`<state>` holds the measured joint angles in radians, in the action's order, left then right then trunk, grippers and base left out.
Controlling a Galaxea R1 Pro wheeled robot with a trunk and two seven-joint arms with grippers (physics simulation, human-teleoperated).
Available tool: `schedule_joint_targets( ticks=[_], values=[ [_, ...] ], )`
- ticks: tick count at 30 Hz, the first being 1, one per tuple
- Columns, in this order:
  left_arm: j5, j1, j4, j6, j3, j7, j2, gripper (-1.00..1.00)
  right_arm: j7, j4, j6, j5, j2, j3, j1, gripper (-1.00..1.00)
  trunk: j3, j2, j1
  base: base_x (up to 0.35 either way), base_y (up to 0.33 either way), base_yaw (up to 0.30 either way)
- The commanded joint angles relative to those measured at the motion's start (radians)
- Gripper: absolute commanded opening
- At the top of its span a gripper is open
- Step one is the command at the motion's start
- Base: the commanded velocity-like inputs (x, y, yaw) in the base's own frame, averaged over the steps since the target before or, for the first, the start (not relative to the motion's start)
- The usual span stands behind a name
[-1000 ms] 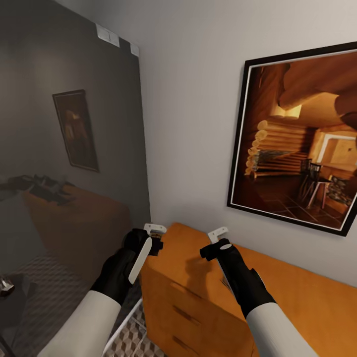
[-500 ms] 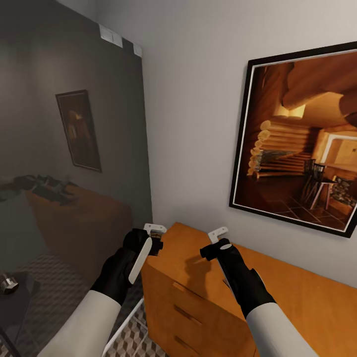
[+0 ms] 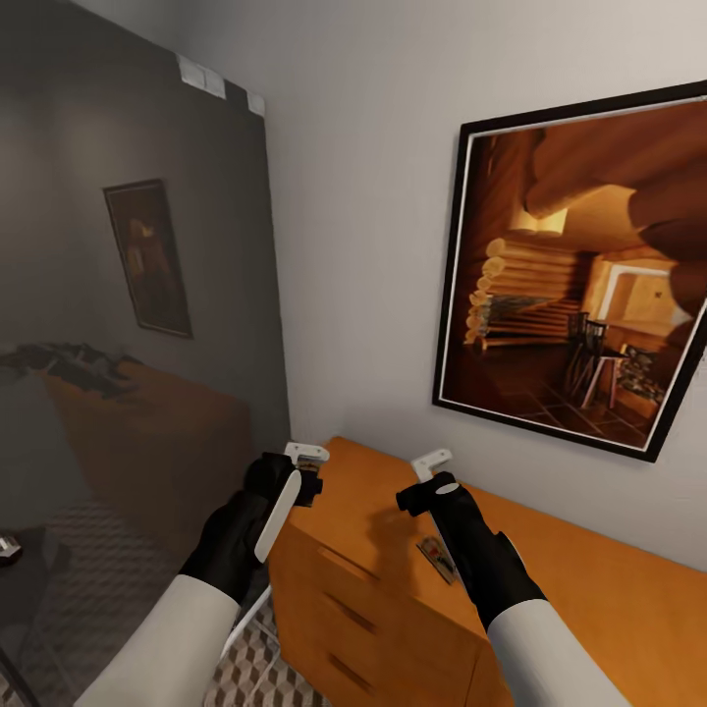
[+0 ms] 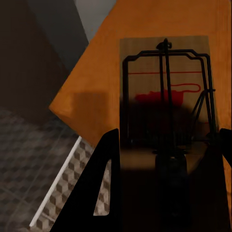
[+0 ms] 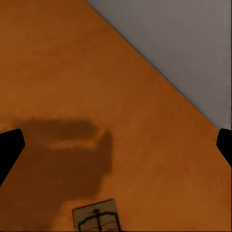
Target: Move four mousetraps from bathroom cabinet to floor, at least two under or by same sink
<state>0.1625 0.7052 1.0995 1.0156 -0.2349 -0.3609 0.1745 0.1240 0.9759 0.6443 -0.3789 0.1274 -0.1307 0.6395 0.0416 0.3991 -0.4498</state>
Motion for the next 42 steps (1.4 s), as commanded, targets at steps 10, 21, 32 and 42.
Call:
schedule_joint_targets(
  ticks=[10, 21, 32, 42],
  values=[
    [0.009, 0.000, 0.001, 0.003, -0.001, -0.012, 0.000, -1.00, 0.008, 0.001, 0.005, -0.011, 0.000, 0.000, 0.000, 1.00, -0.001, 0.001, 0.000, -0.079, -0.172, 0.000],
    [0.009, 0.000, 0.000, 0.003, -0.001, -0.012, 0.000, -1.00, 0.009, 0.001, 0.005, -0.011, 0.000, 0.000, 0.000, 1.00, -0.001, 0.001, 0.000, -0.002, -0.005, 0.000],
    [0.009, 0.000, 0.000, 0.003, -0.001, -0.012, 0.000, -1.00, 0.024, -0.001, 0.013, 0.000, 0.000, -0.001, 0.000, 1.00, -0.001, 0.001, 0.000, -0.025, -0.100, 0.000],
    [0.009, 0.000, 0.000, 0.003, 0.000, -0.012, 0.000, -1.00, 0.280, -0.037, 0.021, -0.069, 0.000, -0.004, 0.000, 1.00, -0.001, 0.001, 0.000, 0.000, -0.001, 0.000]
  ],
)
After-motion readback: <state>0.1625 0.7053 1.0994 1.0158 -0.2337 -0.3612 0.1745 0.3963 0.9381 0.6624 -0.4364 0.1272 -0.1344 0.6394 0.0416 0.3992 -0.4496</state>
